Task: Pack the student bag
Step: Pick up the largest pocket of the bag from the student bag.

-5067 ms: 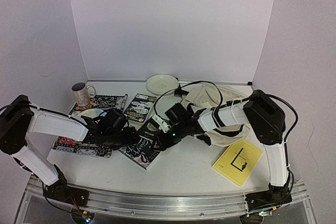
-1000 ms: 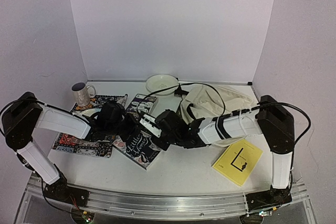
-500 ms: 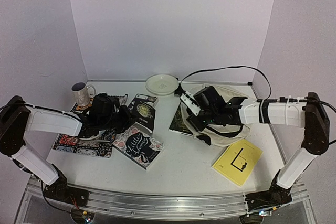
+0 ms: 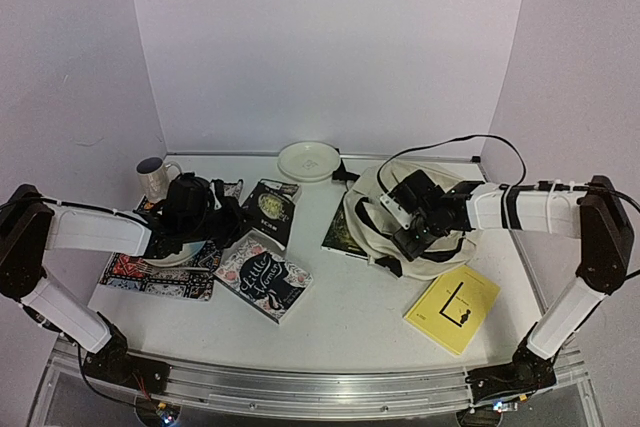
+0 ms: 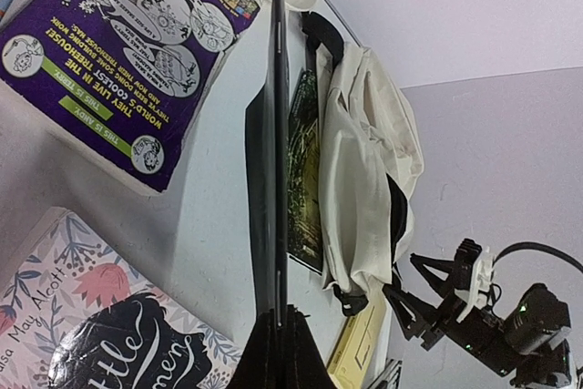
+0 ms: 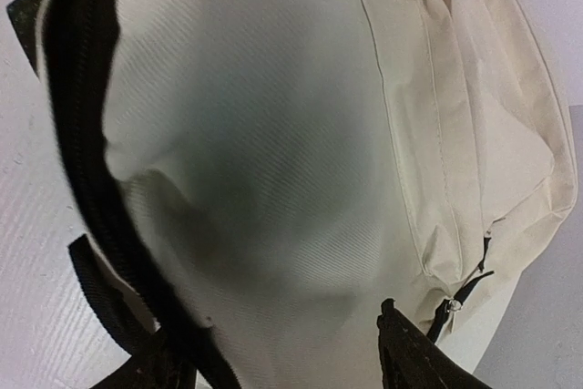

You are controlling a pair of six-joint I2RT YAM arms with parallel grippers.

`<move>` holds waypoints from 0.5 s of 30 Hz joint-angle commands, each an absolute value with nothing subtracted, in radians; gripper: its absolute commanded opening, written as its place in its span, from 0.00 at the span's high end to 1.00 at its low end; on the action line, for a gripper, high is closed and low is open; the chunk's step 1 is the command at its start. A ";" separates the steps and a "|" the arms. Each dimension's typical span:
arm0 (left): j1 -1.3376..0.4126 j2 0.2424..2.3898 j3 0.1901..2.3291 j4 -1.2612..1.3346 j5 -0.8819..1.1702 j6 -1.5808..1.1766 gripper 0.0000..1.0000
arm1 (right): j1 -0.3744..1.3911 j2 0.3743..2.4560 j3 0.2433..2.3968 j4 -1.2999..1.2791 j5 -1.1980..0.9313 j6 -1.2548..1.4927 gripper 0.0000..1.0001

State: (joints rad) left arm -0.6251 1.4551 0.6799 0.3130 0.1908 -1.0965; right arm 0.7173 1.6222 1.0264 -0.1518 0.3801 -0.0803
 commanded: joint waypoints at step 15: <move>-0.621 1.433 0.762 0.334 0.310 -0.999 1.00 | 0.702 1.575 1.042 -0.227 0.565 -0.029 0.42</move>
State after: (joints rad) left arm -0.6254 1.4551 0.7162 0.3134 0.2764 -1.0403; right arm 0.7029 1.6355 1.0191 -0.1726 0.4644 -0.0517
